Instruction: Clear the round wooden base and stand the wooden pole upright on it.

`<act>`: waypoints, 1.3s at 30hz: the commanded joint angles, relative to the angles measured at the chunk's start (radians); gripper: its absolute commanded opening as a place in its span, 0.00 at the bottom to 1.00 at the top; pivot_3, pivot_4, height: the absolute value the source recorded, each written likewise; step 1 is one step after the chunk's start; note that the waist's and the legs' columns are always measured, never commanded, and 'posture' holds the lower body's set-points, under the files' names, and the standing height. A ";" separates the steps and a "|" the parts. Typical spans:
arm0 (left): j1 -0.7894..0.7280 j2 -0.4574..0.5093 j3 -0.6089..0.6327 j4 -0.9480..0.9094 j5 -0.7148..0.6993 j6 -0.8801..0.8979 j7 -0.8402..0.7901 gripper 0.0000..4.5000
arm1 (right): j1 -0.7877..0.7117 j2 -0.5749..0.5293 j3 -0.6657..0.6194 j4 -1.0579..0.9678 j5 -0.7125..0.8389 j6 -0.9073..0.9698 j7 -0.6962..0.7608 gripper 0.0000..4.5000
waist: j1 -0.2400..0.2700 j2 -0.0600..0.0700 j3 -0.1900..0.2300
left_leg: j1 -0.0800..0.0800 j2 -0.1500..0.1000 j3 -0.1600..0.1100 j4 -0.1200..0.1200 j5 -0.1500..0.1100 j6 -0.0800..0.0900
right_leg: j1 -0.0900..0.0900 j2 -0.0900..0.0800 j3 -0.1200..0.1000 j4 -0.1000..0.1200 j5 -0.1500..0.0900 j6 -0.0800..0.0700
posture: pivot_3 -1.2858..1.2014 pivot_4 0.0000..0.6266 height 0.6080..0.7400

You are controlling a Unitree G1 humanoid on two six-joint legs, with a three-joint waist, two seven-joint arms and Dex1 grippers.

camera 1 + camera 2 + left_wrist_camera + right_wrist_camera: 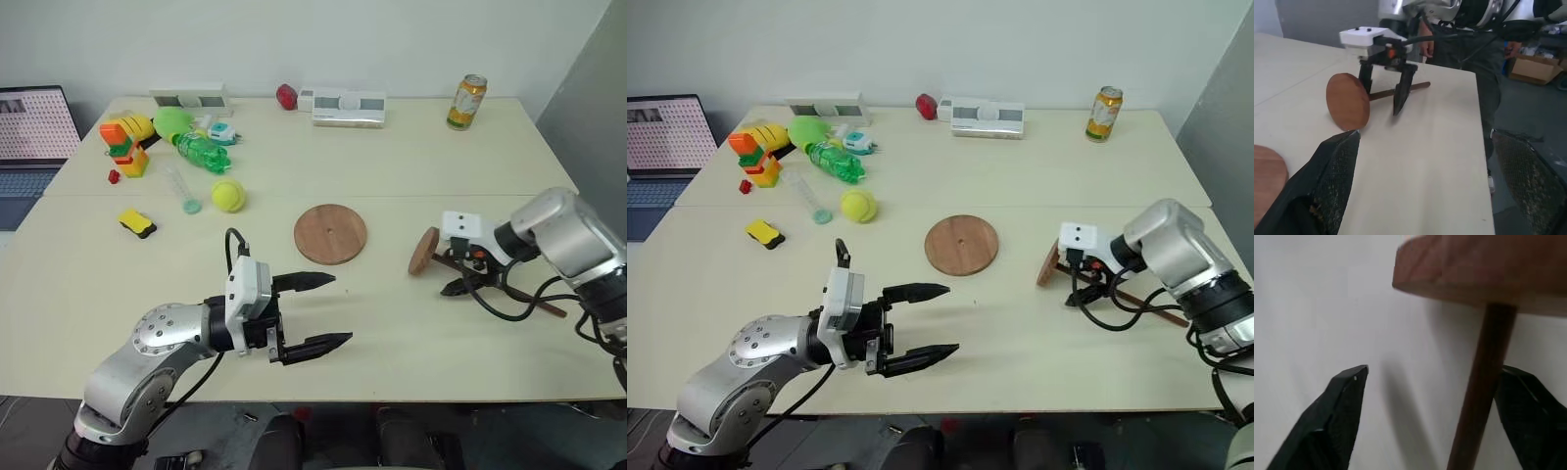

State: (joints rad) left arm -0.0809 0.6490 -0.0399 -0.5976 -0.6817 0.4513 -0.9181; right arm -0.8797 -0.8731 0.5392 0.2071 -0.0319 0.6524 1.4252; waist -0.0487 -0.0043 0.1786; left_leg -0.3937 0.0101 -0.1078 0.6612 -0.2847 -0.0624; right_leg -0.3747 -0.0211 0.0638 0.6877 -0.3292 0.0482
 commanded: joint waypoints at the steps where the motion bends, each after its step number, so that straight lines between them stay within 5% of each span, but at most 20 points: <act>1: -0.006 -0.006 -0.005 -0.042 -0.004 -0.004 0.009 1.00 | -0.074 0.060 0.021 0.106 -0.062 -0.041 -0.007 0.99 | -0.002 0.000 0.000 | 0.000 0.000 0.000 0.000 0.000 0.000 | 0.000 0.000 0.000 0.000 0.000 0.000 | 0.52 0.24 1.00; 7: 0.015 -0.007 0.002 -0.057 -0.005 -0.004 0.029 1.00 | -0.120 0.087 0.037 0.228 -0.106 -0.071 0.034 0.99 | -0.002 0.000 0.000 | 0.000 0.000 0.000 0.000 0.000 -0.001 | 0.000 0.000 0.000 0.000 0.000 0.000 | 0.52 0.24 1.00; 12: 0.027 -0.007 0.004 -0.064 -0.006 -0.005 0.043 1.00 | -0.135 0.092 0.021 0.276 -0.117 -0.065 0.042 0.79 | -0.002 0.000 0.000 | 0.000 0.000 0.000 0.000 0.000 -0.001 | 0.000 0.000 0.000 0.000 0.000 0.000 | 0.52 0.24 1.00; 25: 0.001 -0.013 -0.004 -0.045 0.003 -0.016 0.032 1.00 | -0.144 0.074 0.000 0.250 -0.104 0.016 0.084 0.07 | -0.002 0.000 0.000 | 0.000 0.000 0.000 0.000 0.000 -0.001 | 0.000 0.000 0.000 0.000 0.000 0.000 | 0.52 0.24 1.00; 29: 0.008 -0.007 0.006 -0.046 0.001 -0.021 0.023 1.00 | -0.179 0.088 -0.046 0.223 -0.056 0.069 0.099 0.06 | -0.002 0.000 0.000 | 0.000 0.000 0.000 0.000 0.000 -0.001 | 0.000 0.000 0.000 0.000 0.000 0.000 | 0.52 0.24 1.00; 33: 0.056 -0.001 0.056 -0.063 -0.019 -0.026 0.032 1.00 | -0.293 0.242 -0.264 0.121 0.145 0.238 0.012 0.06 | -0.022 0.001 0.000 | 0.000 0.001 0.001 0.000 0.000 -0.001 | -0.003 0.000 0.002 0.003 0.000 0.000 | 0.52 0.24 1.00; 39: 0.152 -0.080 0.153 -0.066 0.028 -0.070 0.182 1.00 | -0.476 0.599 -0.709 0.216 0.302 0.120 -0.564 0.06 | -0.033 0.000 0.000 | -0.001 0.002 0.000 0.000 0.001 -0.001 | -0.007 0.002 0.001 0.010 -0.001 -0.001 | 0.52 0.24 1.00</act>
State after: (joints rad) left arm 0.0532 0.5868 0.0686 -0.6331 -0.6662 0.4067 -0.7898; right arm -1.3330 -0.3053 -0.0590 0.4104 0.2242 0.8530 1.0062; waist -0.0821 -0.0047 0.1783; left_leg -0.3950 0.0124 -0.1084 0.6610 -0.2841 -0.0634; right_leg -0.3814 -0.0190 0.0644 0.6975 -0.3299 0.0467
